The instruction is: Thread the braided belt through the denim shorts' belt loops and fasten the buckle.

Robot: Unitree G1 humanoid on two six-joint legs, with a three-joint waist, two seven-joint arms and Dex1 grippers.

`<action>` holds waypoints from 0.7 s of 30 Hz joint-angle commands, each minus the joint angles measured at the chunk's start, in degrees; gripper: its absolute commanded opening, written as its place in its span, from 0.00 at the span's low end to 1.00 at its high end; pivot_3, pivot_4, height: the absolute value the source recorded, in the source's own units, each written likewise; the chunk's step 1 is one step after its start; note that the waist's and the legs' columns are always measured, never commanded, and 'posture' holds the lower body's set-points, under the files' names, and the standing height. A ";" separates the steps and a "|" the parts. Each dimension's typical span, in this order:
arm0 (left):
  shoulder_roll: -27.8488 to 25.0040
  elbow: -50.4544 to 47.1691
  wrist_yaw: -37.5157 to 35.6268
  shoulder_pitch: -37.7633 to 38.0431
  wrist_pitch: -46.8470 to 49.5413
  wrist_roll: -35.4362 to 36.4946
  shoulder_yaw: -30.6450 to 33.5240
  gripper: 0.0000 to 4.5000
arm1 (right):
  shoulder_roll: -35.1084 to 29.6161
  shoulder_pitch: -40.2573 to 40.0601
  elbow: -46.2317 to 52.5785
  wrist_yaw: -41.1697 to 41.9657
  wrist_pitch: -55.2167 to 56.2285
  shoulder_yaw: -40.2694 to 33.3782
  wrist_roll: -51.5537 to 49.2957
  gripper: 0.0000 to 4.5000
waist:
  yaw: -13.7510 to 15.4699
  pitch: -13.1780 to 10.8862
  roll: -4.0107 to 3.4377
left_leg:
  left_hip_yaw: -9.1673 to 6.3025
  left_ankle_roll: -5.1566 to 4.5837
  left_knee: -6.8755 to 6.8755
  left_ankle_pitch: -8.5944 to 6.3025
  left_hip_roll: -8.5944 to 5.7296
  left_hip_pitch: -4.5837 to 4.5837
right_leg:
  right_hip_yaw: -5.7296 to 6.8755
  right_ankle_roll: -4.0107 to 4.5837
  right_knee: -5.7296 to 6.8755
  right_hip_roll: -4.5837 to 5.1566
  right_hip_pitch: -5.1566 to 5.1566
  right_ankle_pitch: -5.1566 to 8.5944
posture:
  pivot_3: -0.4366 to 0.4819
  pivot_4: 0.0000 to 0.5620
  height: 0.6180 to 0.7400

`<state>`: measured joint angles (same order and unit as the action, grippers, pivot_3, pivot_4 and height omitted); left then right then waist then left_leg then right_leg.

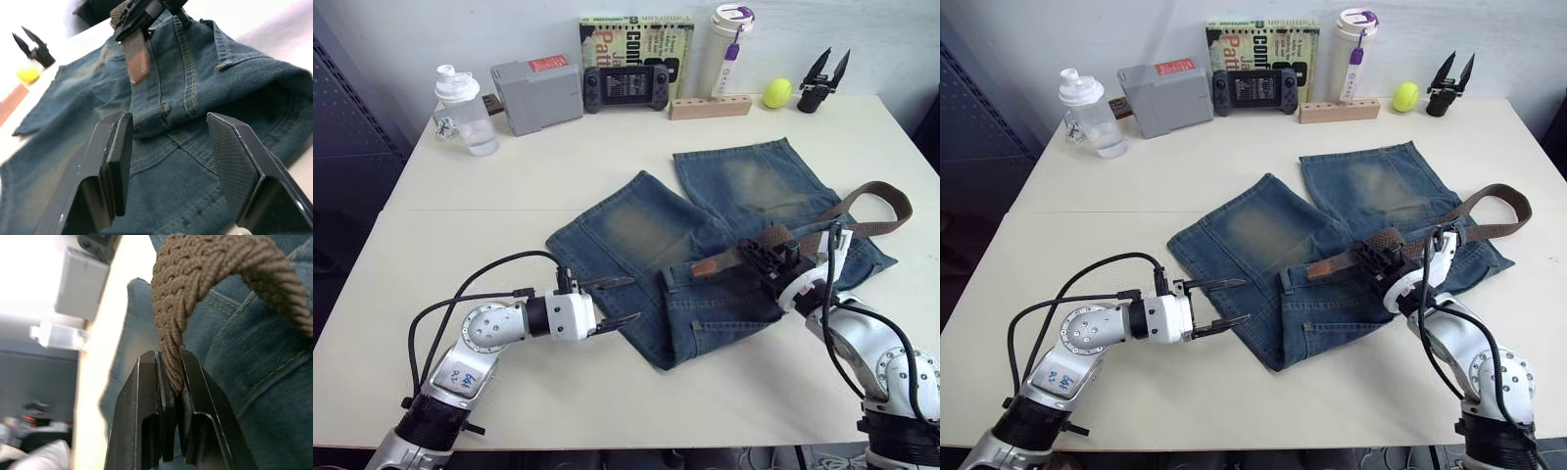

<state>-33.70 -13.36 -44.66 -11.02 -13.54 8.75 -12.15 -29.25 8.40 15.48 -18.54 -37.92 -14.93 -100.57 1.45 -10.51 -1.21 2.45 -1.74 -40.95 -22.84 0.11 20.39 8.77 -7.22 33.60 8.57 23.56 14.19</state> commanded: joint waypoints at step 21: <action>2.64 -2.26 -0.82 1.56 11.61 5.83 4.28 0.60 | 8.50 6.12 2.93 7.54 -3.36 8.64 26.53 0.00 | -0.09 0.01 -0.03 | 0.01 0.01 0.01 0.00 -0.17 0.00 | -0.02 0.00 0.01 -0.03 0.02 0.00 | 0.48 0.27 0.88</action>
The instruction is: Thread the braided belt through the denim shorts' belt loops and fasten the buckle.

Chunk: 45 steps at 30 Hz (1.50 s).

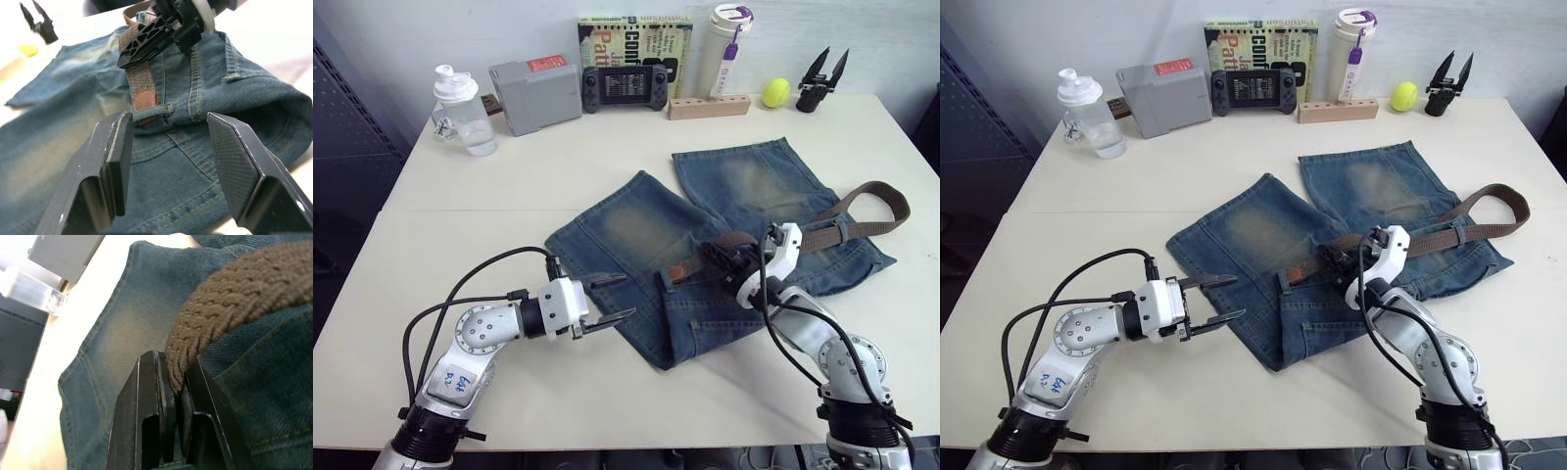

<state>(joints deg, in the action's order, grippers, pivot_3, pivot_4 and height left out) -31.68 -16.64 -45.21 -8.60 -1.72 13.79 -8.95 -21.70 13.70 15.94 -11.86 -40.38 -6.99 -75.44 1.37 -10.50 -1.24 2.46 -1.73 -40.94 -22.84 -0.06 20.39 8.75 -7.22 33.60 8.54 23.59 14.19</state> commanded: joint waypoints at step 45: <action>3.93 32.19 17.41 -14.60 -41.83 -35.49 -9.24 0.00 | 13.63 0.08 2.41 -8.06 -10.95 0.40 -1.44 0.00 | -0.17 0.09 -0.08 | 0.31 0.01 0.09 0.00 0.02 -0.08 | 0.00 0.01 0.09 0.01 0.02 0.00 | 0.48 0.27 0.88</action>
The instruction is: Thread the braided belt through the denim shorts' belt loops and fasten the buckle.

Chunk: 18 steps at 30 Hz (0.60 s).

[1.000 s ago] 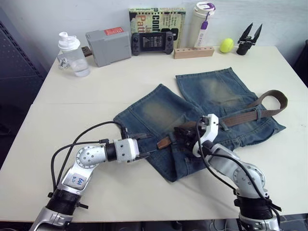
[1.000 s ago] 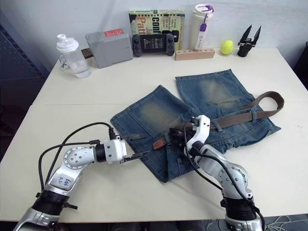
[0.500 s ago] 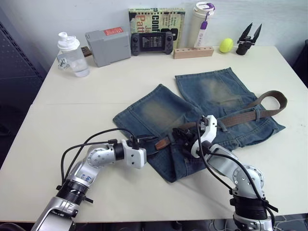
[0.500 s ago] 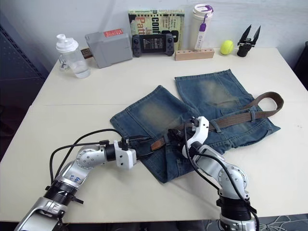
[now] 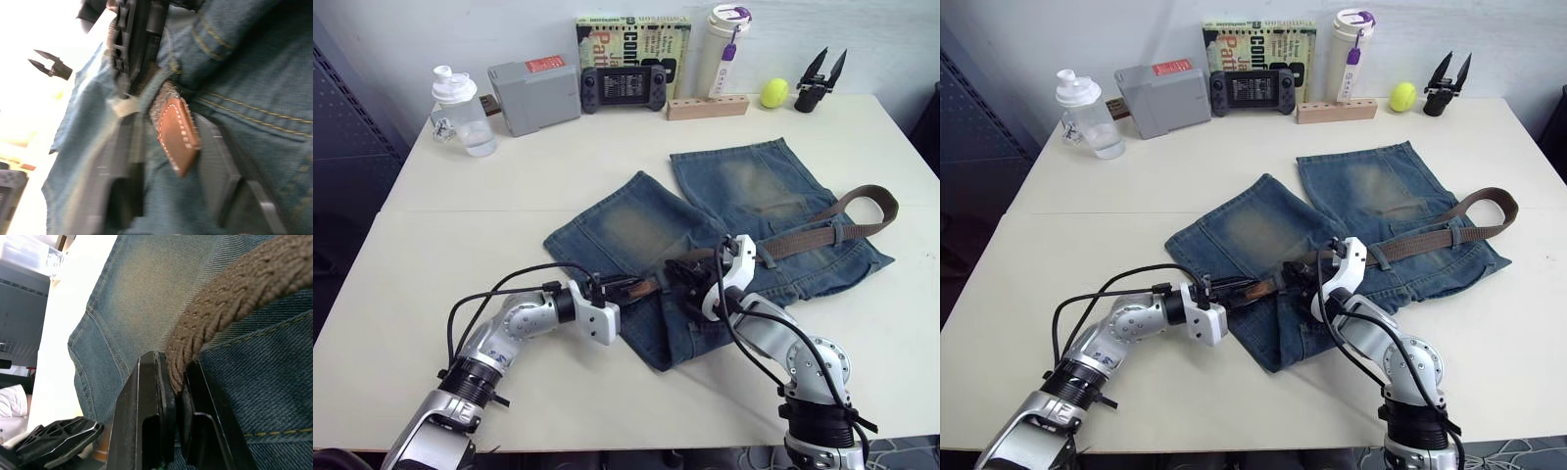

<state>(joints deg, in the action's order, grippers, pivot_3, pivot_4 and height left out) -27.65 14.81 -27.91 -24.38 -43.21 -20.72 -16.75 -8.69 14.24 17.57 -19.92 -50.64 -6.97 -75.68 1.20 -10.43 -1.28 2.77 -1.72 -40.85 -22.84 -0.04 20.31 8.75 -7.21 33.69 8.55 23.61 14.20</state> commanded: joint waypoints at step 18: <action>-1.74 0.28 1.24 1.28 -1.09 -2.42 -1.71 0.00 | -25.33 -3.86 10.07 11.82 -8.06 -9.50 -22.86 0.99 | 0.18 0.06 -0.07 | -0.02 -0.11 -0.01 -0.05 0.14 0.02 | 0.00 0.00 -0.07 0.06 -0.01 0.00 | 0.48 0.27 0.88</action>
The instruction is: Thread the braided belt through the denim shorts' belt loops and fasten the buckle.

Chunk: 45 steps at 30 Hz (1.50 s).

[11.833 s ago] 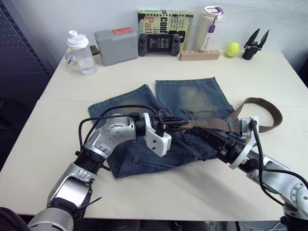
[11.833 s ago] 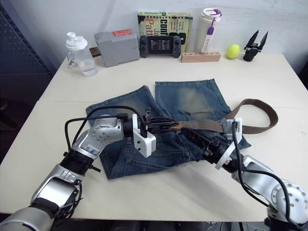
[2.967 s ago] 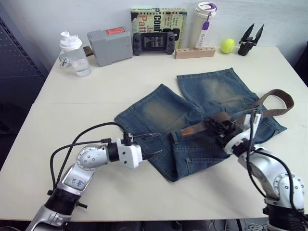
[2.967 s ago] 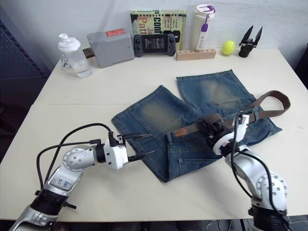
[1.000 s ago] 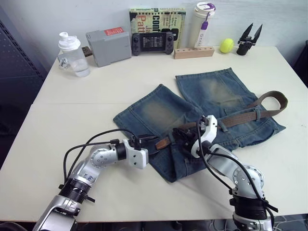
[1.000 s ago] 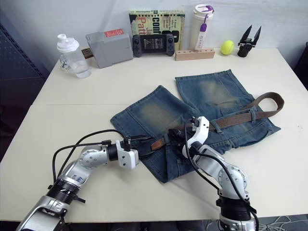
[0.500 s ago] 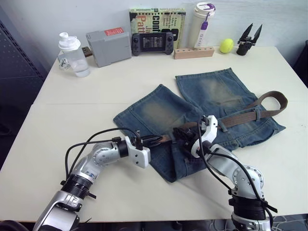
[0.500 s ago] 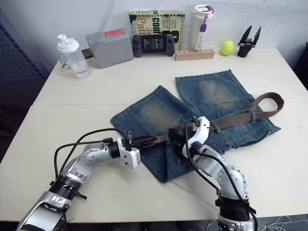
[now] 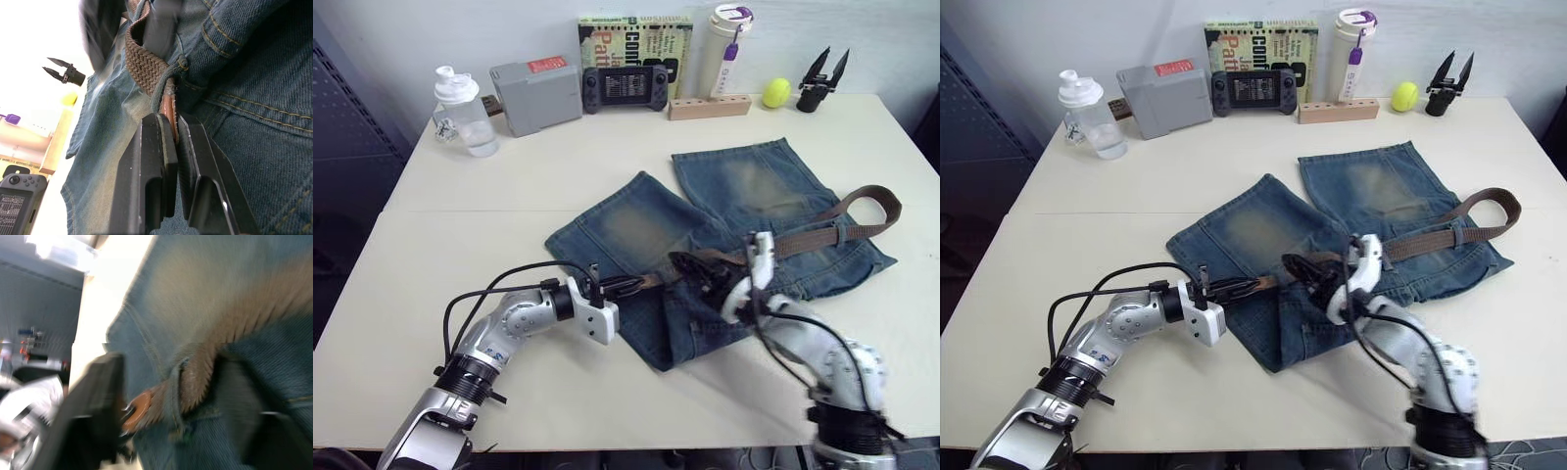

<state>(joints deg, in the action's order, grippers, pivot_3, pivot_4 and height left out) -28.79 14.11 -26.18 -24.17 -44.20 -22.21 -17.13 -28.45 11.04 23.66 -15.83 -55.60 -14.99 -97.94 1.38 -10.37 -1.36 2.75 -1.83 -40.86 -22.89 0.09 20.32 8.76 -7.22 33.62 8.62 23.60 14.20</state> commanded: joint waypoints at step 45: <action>-39.19 36.74 10.98 25.61 -20.31 8.13 21.76 0.23 | -8.20 -7.84 1.51 32.17 1.60 14.40 62.47 0.00 | -2.87 0.98 0.73 | 0.48 0.45 1.18 -0.38 0.74 -1.87 | 0.37 0.78 0.21 -0.11 -0.66 0.46 | 0.48 0.27 0.88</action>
<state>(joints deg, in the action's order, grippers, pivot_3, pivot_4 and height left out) -68.17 50.02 -14.85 1.41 -66.06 -15.22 3.49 -37.33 3.90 27.04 16.21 -51.56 -2.34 -36.94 -1.50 -9.39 -0.63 3.28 -1.37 -39.67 -23.27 0.85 18.45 9.13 -6.44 33.82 8.51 22.94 14.66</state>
